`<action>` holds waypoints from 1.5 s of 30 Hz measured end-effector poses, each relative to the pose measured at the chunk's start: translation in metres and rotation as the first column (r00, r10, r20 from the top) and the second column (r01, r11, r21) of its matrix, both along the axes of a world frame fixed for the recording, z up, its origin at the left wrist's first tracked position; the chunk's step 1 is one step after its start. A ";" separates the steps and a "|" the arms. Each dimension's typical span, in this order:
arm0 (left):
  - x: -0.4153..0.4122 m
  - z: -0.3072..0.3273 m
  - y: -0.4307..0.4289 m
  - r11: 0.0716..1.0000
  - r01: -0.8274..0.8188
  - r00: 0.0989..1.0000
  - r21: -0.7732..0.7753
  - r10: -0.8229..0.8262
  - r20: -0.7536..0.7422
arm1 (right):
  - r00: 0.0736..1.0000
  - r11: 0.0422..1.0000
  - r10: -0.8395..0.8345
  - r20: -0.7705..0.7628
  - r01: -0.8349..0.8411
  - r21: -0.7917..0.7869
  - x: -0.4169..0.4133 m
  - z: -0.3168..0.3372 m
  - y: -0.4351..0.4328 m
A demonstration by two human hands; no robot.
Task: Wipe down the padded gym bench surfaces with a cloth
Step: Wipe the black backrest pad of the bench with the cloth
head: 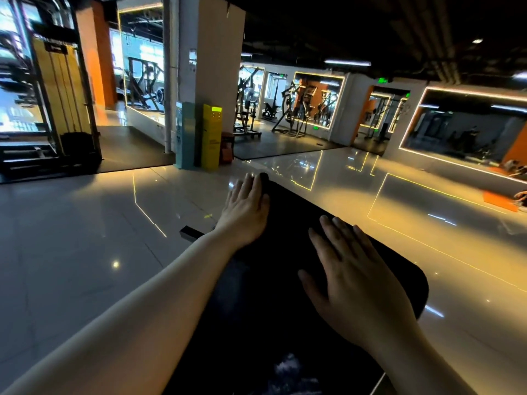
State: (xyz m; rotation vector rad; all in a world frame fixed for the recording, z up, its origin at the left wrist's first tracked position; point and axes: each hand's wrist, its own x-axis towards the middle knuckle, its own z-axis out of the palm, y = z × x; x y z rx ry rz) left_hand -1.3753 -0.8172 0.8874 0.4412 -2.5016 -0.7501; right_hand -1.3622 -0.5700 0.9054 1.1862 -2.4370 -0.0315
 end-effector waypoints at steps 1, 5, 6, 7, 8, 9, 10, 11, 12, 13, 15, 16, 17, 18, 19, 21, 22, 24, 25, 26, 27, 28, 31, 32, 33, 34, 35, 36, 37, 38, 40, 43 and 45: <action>0.000 0.002 0.013 0.996 0.050 0.998 -0.071 -0.052 -0.033 | 1.000 1.000 -0.003 -0.007 0.003 -0.002 0.000 0.000 0.000; 0.008 -0.002 0.026 0.911 0.318 0.928 -0.263 -0.356 -0.110 | 0.999 1.000 -0.022 -0.033 0.022 -0.004 0.000 -0.002 -0.001; 0.001 0.000 0.017 0.936 0.274 0.944 -0.221 -0.305 -0.122 | 0.999 1.000 -0.019 -0.040 0.018 -0.008 0.000 -0.002 -0.001; -0.006 0.004 0.008 0.974 0.180 0.973 -0.138 -0.197 -0.123 | 0.999 1.000 -0.011 -0.048 0.011 -0.013 0.000 -0.001 -0.002; -0.011 0.010 0.002 0.995 0.083 0.993 -0.056 -0.088 -0.084 | 0.999 1.000 -0.005 -0.049 0.004 -0.021 0.000 0.000 -0.002; -0.015 0.015 0.002 0.999 0.023 0.999 -0.028 -0.024 -0.037 | 0.999 0.999 0.000 -0.038 -0.001 -0.035 0.001 0.001 -0.002; -0.015 0.019 0.011 0.998 0.025 1.000 -0.061 -0.026 -0.011 | 1.000 0.999 0.003 -0.014 -0.004 -0.054 0.002 0.003 -0.002; -0.013 0.020 0.025 0.990 0.083 0.996 -0.117 -0.086 -0.019 | 1.000 0.996 0.007 0.008 -0.007 -0.085 0.002 0.004 -0.001; -0.005 0.020 0.041 0.969 0.171 0.983 -0.176 -0.180 -0.038 | 1.000 0.993 0.009 0.018 -0.006 -0.120 0.002 0.004 -0.001; 0.004 0.016 0.056 0.938 0.251 0.961 -0.239 -0.270 -0.053 | 1.000 0.988 0.000 0.026 0.004 -0.155 0.002 0.003 0.000; 0.016 0.002 0.064 0.893 0.319 0.935 -0.319 -0.352 -0.050 | 0.999 0.980 -0.048 0.008 0.049 -0.193 0.003 0.002 0.003; 0.015 -0.001 0.058 0.913 0.298 0.944 -0.278 -0.325 -0.054 | 0.997 0.979 -0.071 0.001 0.070 -0.194 0.003 0.004 0.006; 0.012 -0.001 0.050 0.950 0.241 0.964 -0.198 -0.258 -0.061 | 0.997 0.978 -0.081 -0.006 0.079 -0.192 0.002 0.006 0.013; 0.010 0.001 0.045 0.978 0.169 0.982 -0.121 -0.177 -0.059 | 0.998 0.980 -0.068 -0.013 0.064 -0.187 -0.001 0.009 0.022; 0.008 0.001 0.043 0.991 0.106 0.993 -0.085 -0.110 -0.047 | 0.999 0.982 -0.039 0.000 0.038 -0.185 -0.003 0.013 0.031; 0.011 0.006 0.064 0.986 0.111 0.994 -0.122 -0.113 -0.009 | 0.997 0.970 -0.006 0.081 0.025 -0.241 -0.008 0.020 0.047; 0.018 0.009 0.084 0.972 0.171 0.985 -0.159 -0.175 -0.010 | 0.992 0.959 0.003 0.128 0.033 -0.283 -0.012 0.022 0.051; 0.035 0.006 0.124 0.903 0.305 0.941 -0.302 -0.335 -0.052 | 0.989 0.939 0.007 0.146 0.044 -0.341 -0.016 0.018 0.052; 0.043 0.003 0.135 0.861 0.347 0.914 -0.373 -0.400 -0.073 | 0.991 0.934 0.000 0.133 0.048 -0.355 -0.017 0.015 0.050; 0.047 0.000 0.136 0.839 0.366 0.899 -0.404 -0.430 -0.078 | 0.993 0.928 -0.007 0.114 0.049 -0.370 -0.017 0.012 0.049; 0.046 -0.001 0.129 0.844 0.369 0.902 -0.390 -0.427 -0.070 | 0.995 0.923 -0.017 0.099 0.054 -0.380 -0.017 0.009 0.048; 0.043 -0.001 0.120 0.867 0.354 0.917 -0.350 -0.396 -0.053 | 0.996 0.921 -0.026 0.087 0.057 -0.385 -0.017 0.008 0.049; 0.033 0.002 0.106 0.947 0.241 0.966 -0.212 -0.255 -0.044 | 0.995 0.911 -0.048 0.089 0.080 -0.404 -0.016 0.007 0.049; 0.032 0.003 0.112 0.952 0.231 0.969 -0.200 -0.243 -0.036 | 0.993 0.904 -0.049 0.104 0.088 -0.419 -0.015 0.006 0.049; 0.034 0.003 0.122 0.947 0.244 0.966 -0.211 -0.256 -0.032 | 0.992 0.892 -0.044 0.118 0.092 -0.443 -0.014 0.006 0.048; 0.041 0.001 0.134 0.928 0.278 0.955 -0.248 -0.295 -0.035 | 0.990 0.872 -0.026 0.137 0.089 -0.481 -0.013 0.005 0.048; 0.051 -0.003 0.146 0.895 0.327 0.934 -0.304 -0.356 -0.042 | 0.986 0.840 0.007 0.165 0.083 -0.535 -0.011 0.005 0.049; 0.062 -0.008 0.153 0.850 0.381 0.905 -0.363 -0.423 -0.039 | 0.978 0.800 0.051 0.202 0.081 -0.595 -0.010 0.004 0.052; 0.073 -0.013 0.155 0.808 0.427 0.878 -0.406 -0.479 -0.029 | 0.964 0.758 0.097 0.247 0.090 -0.646 -0.009 0.002 0.056; 0.079 -0.016 0.151 0.781 0.455 0.861 -0.427 -0.508 -0.013 | 0.946 0.732 0.130 0.295 0.109 -0.672 -0.009 -0.001 0.062; 0.077 -0.015 0.140 0.812 0.430 0.884 -0.396 -0.468 -0.001 | 0.920 0.740 0.178 0.350 0.110 -0.663 -0.009 -0.006 0.071; 0.063 -0.005 0.146 0.906 0.322 0.941 -0.275 -0.339 -0.014 | 0.936 0.803 0.149 0.318 0.074 -0.592 -0.007 -0.009 0.075; 0.065 -0.006 0.167 0.884 0.320 0.939 -0.341 -0.345 -0.012 | 0.945 0.813 0.136 0.296 0.065 -0.579 -0.005 -0.009 0.073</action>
